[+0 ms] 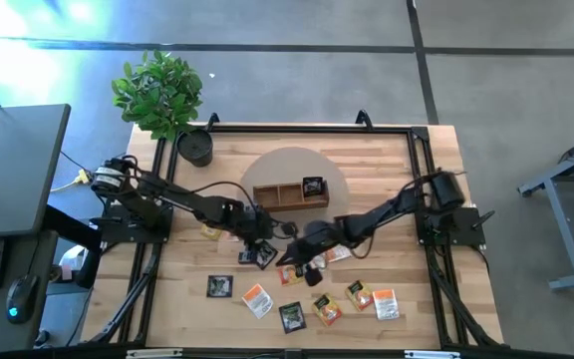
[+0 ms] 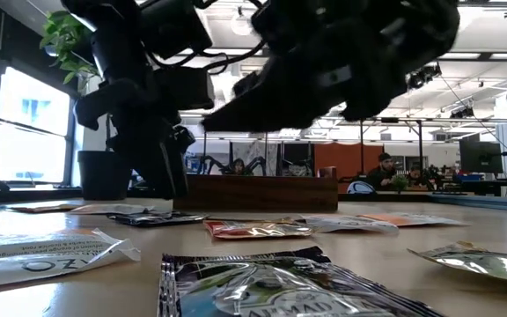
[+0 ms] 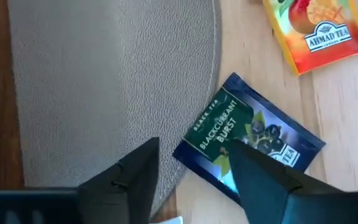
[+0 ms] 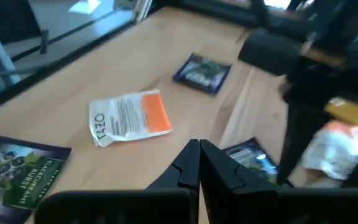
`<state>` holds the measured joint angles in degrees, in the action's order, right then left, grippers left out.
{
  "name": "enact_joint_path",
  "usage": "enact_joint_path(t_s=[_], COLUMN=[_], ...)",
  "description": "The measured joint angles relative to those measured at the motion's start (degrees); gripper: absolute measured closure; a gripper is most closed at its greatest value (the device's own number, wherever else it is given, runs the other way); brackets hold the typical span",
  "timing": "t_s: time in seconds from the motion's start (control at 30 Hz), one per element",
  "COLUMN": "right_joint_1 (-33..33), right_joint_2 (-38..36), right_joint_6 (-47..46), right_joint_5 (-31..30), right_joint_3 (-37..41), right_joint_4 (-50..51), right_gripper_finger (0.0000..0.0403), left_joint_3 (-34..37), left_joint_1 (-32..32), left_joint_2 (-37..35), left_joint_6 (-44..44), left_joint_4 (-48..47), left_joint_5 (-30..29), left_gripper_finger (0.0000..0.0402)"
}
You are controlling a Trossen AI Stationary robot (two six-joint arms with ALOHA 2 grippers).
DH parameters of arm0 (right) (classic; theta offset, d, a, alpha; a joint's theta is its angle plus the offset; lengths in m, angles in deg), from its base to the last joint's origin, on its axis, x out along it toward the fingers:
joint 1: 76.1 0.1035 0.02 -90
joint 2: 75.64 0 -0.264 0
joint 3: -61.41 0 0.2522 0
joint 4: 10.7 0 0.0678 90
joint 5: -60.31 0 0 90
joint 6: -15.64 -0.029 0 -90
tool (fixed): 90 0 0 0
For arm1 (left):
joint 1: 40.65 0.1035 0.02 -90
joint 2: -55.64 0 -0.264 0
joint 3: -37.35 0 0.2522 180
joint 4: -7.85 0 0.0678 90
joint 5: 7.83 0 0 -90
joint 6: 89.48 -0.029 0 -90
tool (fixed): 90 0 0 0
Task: Pick & Place Tea
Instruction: Put the purple tea bag into the right section of the wooden organizer
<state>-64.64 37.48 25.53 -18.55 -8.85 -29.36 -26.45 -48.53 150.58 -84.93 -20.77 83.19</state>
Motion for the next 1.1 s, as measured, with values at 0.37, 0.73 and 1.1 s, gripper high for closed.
enact_joint_path(t_s=[0.37,0.73,1.1], right_joint_1=[0.3,-0.4,-1.1], right_joint_2=[8.8,8.9,8.8], right_joint_6=[-2.0,-2.2,-2.0], right_joint_5=[-1.7,-8.7,-11.7], right_joint_3=[-8.7,-8.7,-8.7], right_joint_4=[8.2,14.1,16.4], right_gripper_finger=[0.0402,0.0402,0.0402], left_joint_3=[-0.3,-0.1,0.0], left_joint_1=[0.0,0.0,0.1], left_joint_2=[3.9,4.9,5.0], left_joint_6=[-0.3,-0.3,-0.3], left_joint_4=[-1.0,1.3,2.2], left_joint_5=[-1.5,-1.2,0.6], left_gripper_finger=[0.0166,0.0209,0.0286])
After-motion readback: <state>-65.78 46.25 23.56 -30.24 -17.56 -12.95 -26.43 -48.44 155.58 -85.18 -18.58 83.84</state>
